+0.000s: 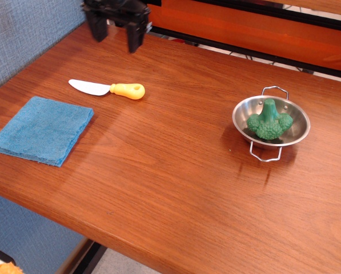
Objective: Move the towel to the left corner of the table
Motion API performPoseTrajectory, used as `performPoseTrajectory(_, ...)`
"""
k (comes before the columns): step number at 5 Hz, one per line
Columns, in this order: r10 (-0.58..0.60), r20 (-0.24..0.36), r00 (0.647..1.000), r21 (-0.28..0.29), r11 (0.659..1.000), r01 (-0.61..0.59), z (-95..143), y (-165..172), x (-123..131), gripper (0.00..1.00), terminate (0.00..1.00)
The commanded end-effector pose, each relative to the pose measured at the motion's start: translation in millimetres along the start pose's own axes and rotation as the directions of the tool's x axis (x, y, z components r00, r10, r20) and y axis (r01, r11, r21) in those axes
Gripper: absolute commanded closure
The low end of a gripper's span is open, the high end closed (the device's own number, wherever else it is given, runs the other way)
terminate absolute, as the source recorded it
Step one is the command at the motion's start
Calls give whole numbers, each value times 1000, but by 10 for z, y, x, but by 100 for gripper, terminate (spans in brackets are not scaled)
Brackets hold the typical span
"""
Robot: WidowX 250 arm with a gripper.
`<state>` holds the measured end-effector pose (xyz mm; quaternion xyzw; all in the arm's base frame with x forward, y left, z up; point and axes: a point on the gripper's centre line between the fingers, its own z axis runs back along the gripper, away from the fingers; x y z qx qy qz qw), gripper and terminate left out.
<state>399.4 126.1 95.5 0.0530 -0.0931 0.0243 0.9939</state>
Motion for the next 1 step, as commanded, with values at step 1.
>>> performPoseTrajectory(1, 8, 55, 998, -7, 1000, -8, 226, -50, 123, 0, 100)
